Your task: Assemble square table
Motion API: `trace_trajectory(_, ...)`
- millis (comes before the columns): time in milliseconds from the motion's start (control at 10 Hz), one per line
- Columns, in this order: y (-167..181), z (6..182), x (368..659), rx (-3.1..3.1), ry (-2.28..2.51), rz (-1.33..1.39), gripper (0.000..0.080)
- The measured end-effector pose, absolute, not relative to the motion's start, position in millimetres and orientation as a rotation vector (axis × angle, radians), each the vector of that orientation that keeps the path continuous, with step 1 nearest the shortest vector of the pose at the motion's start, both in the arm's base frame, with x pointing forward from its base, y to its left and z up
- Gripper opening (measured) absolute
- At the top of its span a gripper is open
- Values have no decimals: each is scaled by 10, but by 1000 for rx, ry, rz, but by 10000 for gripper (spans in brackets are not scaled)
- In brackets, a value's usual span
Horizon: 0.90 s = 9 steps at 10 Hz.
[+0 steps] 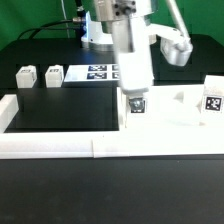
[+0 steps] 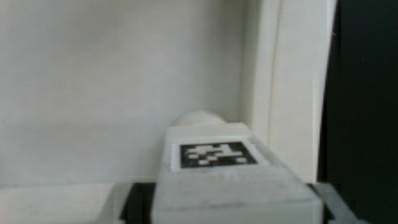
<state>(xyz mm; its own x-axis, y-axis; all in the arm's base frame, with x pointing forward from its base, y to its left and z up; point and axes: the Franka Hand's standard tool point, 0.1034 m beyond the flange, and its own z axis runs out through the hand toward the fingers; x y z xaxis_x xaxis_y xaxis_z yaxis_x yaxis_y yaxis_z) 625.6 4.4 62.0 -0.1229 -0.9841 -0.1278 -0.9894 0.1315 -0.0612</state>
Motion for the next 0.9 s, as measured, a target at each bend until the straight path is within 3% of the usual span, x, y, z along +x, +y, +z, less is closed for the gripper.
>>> trace_trajectory(800,25,632,6241,-1578,2575,77,302)
trace_trajectory(900,29,628,6238,-1587,2570,78,364)
